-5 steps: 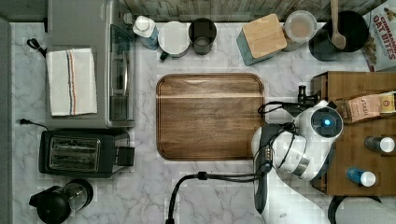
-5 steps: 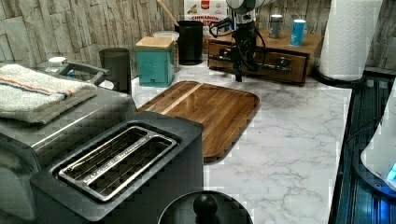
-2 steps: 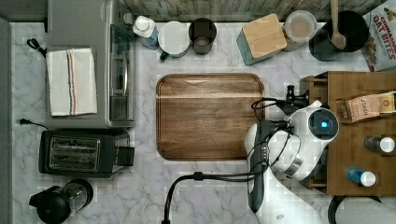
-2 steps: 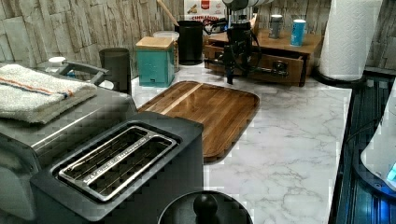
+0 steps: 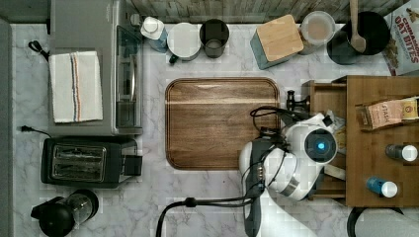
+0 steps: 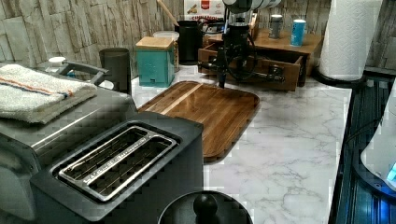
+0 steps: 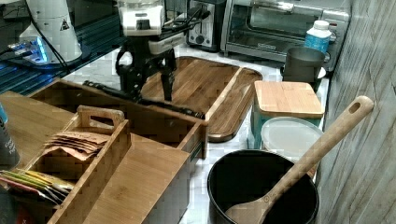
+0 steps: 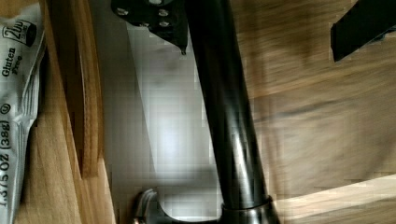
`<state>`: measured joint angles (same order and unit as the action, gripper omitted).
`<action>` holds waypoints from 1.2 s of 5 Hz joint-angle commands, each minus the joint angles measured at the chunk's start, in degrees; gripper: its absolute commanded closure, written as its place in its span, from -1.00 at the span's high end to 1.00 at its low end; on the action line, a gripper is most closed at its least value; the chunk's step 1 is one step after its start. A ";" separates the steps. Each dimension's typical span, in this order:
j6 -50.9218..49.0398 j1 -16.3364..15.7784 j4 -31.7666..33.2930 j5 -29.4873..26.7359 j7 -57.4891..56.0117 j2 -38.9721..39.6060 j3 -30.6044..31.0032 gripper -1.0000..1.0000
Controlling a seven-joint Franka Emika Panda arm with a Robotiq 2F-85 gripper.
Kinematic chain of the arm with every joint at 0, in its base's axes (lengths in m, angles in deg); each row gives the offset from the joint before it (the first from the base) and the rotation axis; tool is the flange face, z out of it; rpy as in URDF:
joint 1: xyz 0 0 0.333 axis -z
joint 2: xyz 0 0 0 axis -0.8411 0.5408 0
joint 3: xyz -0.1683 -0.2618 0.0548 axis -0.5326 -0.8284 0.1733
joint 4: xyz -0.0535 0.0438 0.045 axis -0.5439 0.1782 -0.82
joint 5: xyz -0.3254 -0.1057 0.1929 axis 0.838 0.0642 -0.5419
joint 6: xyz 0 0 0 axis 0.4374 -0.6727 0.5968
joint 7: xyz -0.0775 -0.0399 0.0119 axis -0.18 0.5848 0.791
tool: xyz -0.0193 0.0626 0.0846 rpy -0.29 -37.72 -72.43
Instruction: Open the drawer.
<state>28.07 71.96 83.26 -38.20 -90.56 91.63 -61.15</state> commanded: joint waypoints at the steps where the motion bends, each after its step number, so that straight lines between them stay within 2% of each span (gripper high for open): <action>1: -2.00 -8.58 3.91 -8.66 1.28 -5.77 14.16 1.00; 6: -1.99 -8.03 3.93 -8.56 1.33 -5.76 14.70 1.00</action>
<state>27.34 70.95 86.84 -44.64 -90.56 88.62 -54.04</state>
